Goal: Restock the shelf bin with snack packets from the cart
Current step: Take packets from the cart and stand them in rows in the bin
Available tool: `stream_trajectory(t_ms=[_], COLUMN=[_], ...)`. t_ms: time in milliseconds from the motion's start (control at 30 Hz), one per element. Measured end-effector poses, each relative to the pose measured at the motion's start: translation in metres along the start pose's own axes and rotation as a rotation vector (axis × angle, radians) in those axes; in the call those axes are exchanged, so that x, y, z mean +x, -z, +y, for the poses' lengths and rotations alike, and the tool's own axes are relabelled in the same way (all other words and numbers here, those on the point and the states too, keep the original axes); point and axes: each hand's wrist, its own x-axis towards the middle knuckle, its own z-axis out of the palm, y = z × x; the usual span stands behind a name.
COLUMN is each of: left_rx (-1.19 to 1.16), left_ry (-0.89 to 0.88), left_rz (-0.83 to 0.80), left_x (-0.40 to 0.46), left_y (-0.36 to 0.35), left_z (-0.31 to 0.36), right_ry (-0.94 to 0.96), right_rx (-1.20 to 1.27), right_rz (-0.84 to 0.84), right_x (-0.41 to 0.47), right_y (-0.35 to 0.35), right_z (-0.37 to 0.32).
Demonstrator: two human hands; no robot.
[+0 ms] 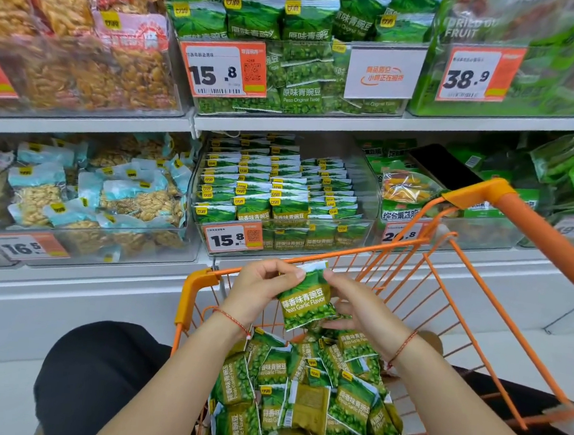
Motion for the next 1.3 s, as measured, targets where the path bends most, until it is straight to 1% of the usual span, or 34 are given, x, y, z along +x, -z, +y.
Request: stream_trajectory(t_ms=[67, 133, 167, 233, 333, 367, 400, 433, 467, 500, 533, 567, 600, 667, 700, 767, 833, 933, 1000, 1067, 1133, 1200, 1267, 1300], left_rx=[0.084, 0.128, 0.129, 0.096, 0.053, 0.119, 0.263, 0.499, 0.783, 1.036, 1.213, 1.304, 1.333, 1.382, 1.432, 1.509, 1.450, 1.330, 1.249, 1.030, 0.750, 0.574, 0.475, 0.465], left_ry=[-0.078, -0.124, -0.139, -0.112, 0.032, 0.085, 0.126, 0.139, 0.121, 0.104, 0.112, 0.150, 0.207, 0.294, 0.316, 0.301, 0.302, 0.301, 0.247, 0.129, -0.014, -0.171, -0.321, -0.403], left_rz=[-0.015, -0.041, -0.052, -0.056, -0.084, -0.117, -0.162, -0.222, -0.306, -0.418, -0.538, -0.651, -0.748, -0.890, -0.937, -0.982, -0.993, -0.932, -0.830, -0.651, -0.389, -0.151, -0.030, 0.010], left_x=[-0.001, -0.001, 0.000, 0.001, 0.004, 0.004, 0.004, 0.003, 0.004, 0.003, 0.003, 0.001, -0.001, -0.005, -0.008, -0.011, -0.012, -0.008, -0.004, 0.002, 0.005, 0.004, 0.000, -0.002], left_y=[-0.004, -0.009, -0.011, -0.010, 0.002, 0.005, 0.006, 0.006, 0.005, 0.002, -0.002, -0.007, -0.012, -0.023, -0.027, -0.033, -0.034, -0.029, -0.021, -0.009, 0.002, 0.005, -0.001, -0.005], left_z=[-0.004, -0.008, -0.008, -0.002, 0.005, 0.003, -0.004, -0.014, -0.026, -0.039, -0.052, -0.064, -0.073, -0.085, -0.090, -0.096, -0.094, -0.072, -0.050, -0.031, -0.018, -0.013, -0.012, -0.012], right_ry=[0.105, 0.155, 0.159, 0.150, 0.132, 0.135, 0.149, 0.159, 0.177, 0.187, 0.188, 0.181, 0.170, 0.142, 0.137, 0.131, 0.107, 0.026, -0.031, -0.040, -0.023, -0.005, -0.015, -0.025], right_rx=[-0.200, -0.336, -0.352, -0.299, -0.202, -0.172, -0.130, -0.083, -0.047, -0.030, -0.030, -0.039, -0.053, -0.074, -0.075, -0.055, -0.002, 0.100, 0.136, 0.180, 0.193, 0.159, 0.131, 0.118], right_rz=[-0.047, -0.065, -0.058, -0.059, 0.020, 0.075, 0.134, 0.186, 0.226, 0.252, 0.265, 0.270, 0.270, 0.261, 0.259, 0.252, 0.256, 0.278, 0.311, 0.355, 0.402, 0.443, 0.461, 0.453], right_x=[-0.002, -0.001, 0.000, 0.001, 0.000, 0.000, -0.002, -0.003, -0.005, -0.006, -0.008, -0.009, -0.010, -0.010, -0.010, -0.009, -0.006, -0.001, 0.002, 0.004, 0.007, 0.008, 0.009, 0.009], right_y=[-0.003, -0.003, -0.002, 0.002, 0.008, 0.011, 0.013, 0.015, 0.016, 0.016, 0.016, 0.015, 0.013, 0.013, 0.013, 0.015, 0.017, 0.021, 0.024, 0.029, 0.033, 0.034, 0.034, 0.032], right_z=[0.002, 0.007, 0.008, 0.008, 0.002, 0.001, -0.002, -0.004, -0.007, -0.009, -0.009, -0.010, -0.010, -0.009, -0.010, -0.011, -0.009, -0.005, -0.004, -0.002, 0.001, 0.002, 0.003, 0.003])
